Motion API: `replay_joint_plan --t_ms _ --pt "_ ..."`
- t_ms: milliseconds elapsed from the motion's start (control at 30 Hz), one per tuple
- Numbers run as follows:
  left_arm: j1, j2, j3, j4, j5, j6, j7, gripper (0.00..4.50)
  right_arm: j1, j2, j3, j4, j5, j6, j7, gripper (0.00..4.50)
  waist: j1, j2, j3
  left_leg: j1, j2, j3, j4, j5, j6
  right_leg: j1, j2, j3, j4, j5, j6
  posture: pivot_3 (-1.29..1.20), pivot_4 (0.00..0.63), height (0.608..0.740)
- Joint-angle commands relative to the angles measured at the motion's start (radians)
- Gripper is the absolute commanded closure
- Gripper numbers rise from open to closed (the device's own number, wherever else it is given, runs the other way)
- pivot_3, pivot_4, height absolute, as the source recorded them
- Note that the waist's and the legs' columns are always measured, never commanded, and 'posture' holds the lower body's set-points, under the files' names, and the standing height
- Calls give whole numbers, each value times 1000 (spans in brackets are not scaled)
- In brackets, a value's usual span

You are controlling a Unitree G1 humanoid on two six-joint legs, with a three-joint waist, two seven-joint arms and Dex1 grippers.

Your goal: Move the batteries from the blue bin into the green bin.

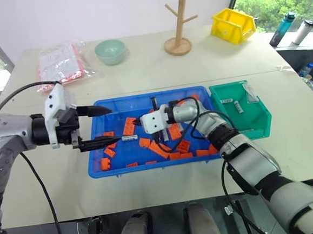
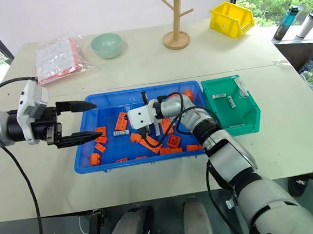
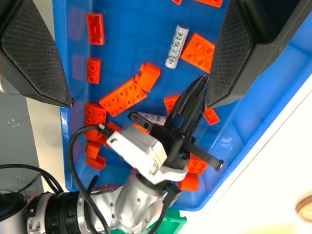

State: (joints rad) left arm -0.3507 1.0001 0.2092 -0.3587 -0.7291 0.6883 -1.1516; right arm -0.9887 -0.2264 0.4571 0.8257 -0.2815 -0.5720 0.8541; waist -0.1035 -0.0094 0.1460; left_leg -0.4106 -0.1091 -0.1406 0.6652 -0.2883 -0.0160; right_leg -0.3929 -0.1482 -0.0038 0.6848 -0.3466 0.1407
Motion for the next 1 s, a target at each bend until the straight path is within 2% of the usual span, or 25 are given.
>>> replay_joint_plan --t_ms 33,133,233,367,600,700,1000 --pt "-7 8 6 2 6 -21 -12 0 20 -10 -67 -192 134 180 116 4443 1 0 0 0 0 0 0 0 0 0 0 0 0 0 0 0 150 719" --pt "9 10 7 12 14 -35 -26 0 100 -15 -77 -440 239 486 221 3593 5 0 0 0 0 0 0 0 0 1 0 0 0 0 0 0 150 719" --pt "26 16 4 20 30 -54 -46 0 172 -18 -53 -663 268 812 236 2235 7 0 0 0 0 -1 0 0 0 0 0 0 2 0 0 0 150 719" --pt "52 21 -8 45 70 -99 -79 0 208 -7 -39 -792 297 1125 216 2235 9 0 0 0 0 -1 -1 0 0 0 0 0 1 0 0 0 150 719" --pt "55 22 -19 50 91 -122 -102 0 183 37 -16 -749 317 1332 166 2235 15 0 0 0 -1 -1 -1 0 0 0 -2 0 1 0 0 0 150 719" --pt "51 23 -19 47 89 -121 -100 0 160 63 -28 -700 333 1378 146 2235 14 0 0 0 -1 -1 -1 0 0 0 -2 0 1 0 0 0 150 719" --pt "50 20 -14 37 88 -119 -87 0 100 89 -25 -574 339 1358 106 2235 9 0 0 0 -1 -1 -1 0 0 0 -2 0 1 0 0 0 150 719"
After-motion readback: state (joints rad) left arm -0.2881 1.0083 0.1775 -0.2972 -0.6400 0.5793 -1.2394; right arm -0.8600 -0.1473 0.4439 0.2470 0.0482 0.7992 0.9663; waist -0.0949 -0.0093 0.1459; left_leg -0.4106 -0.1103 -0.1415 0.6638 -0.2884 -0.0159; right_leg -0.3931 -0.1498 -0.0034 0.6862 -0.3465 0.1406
